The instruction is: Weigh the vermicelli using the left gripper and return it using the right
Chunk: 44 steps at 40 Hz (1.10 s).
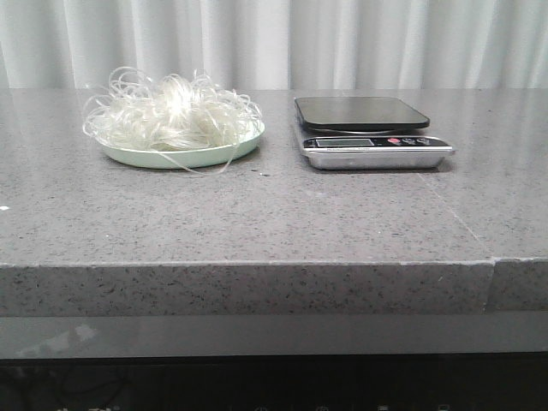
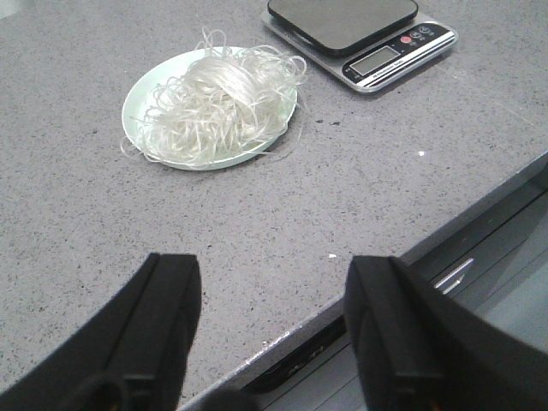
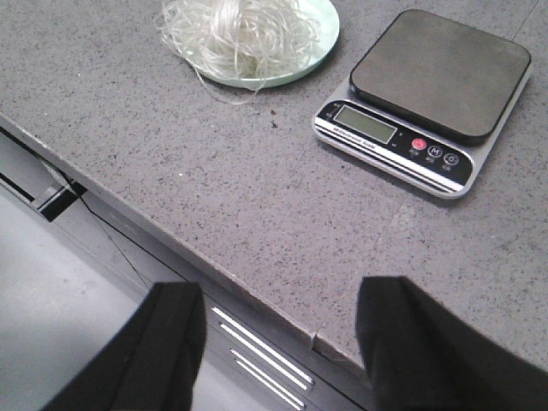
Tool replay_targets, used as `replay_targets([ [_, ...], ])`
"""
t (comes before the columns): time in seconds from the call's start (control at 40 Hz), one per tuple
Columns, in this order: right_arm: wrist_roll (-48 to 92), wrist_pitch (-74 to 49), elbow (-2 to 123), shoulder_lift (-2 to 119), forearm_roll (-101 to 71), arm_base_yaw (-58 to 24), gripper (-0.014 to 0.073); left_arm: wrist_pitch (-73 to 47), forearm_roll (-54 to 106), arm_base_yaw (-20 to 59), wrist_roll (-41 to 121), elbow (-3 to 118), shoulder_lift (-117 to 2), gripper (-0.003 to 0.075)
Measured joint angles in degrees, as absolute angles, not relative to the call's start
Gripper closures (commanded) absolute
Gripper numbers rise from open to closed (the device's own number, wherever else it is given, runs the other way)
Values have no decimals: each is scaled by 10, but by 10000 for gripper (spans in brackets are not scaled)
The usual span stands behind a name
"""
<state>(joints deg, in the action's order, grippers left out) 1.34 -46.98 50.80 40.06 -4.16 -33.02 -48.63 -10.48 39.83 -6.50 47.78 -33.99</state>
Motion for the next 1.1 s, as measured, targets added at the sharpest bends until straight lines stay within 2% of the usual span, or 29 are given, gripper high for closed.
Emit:
replay_targets([
  [0.15,13,-470,508,401,-42,-330,162,-486,-105,398,-65,478,-340,295],
  [0.35,13,-470,508,401,-42,-330,328,-486,-105,398,-65,478,-340,433],
  [0.57,13,-470,508,401,-42,-330,358,-486,-105,398,-65,478,-340,568],
  [1.1,13,-470,508,401,-42,-330,358,-486,-105,398,-65,478,-340,565],
])
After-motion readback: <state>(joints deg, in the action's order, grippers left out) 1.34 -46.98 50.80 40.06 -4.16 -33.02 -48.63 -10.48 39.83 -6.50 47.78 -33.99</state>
